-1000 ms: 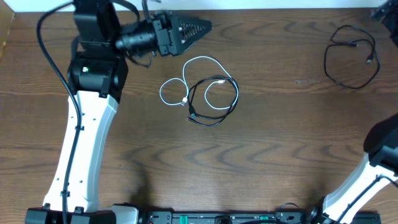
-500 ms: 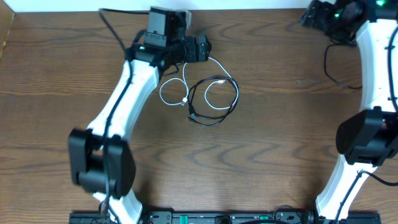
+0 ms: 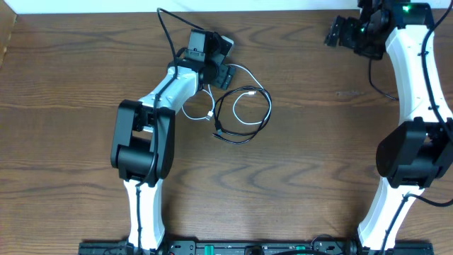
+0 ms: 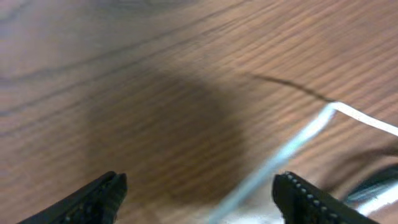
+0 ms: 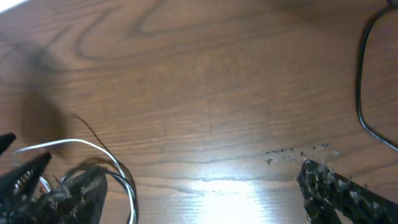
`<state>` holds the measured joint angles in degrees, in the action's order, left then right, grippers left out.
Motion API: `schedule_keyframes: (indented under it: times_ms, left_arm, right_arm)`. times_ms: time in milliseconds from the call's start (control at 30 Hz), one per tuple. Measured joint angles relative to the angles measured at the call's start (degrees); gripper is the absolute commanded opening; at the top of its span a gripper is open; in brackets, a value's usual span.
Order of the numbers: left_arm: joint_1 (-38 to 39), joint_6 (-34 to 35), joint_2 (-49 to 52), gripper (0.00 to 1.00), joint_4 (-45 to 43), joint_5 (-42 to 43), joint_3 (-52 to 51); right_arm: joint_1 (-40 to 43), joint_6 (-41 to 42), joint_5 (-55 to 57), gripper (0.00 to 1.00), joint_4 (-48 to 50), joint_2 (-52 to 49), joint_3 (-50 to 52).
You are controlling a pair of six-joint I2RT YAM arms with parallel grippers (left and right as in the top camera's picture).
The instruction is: Untangle cables
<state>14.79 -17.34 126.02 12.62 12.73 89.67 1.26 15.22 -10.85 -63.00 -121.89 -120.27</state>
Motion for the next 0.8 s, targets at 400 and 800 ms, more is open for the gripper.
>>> schedule_keyframes:
  times_ms: [400,800]
  left_arm:
    - [0.0,4.1,-3.2,0.07,0.9,-2.3,-0.2]
    - [0.1,20.6,-39.2,0.07,2.2,18.1,0.5]
  right_arm:
    - [0.0,-0.8,-0.1,0.98,0.2,0.0,0.7]
    - [0.0,-13.9,-24.9,0.96,7.1,0.2,0.8]
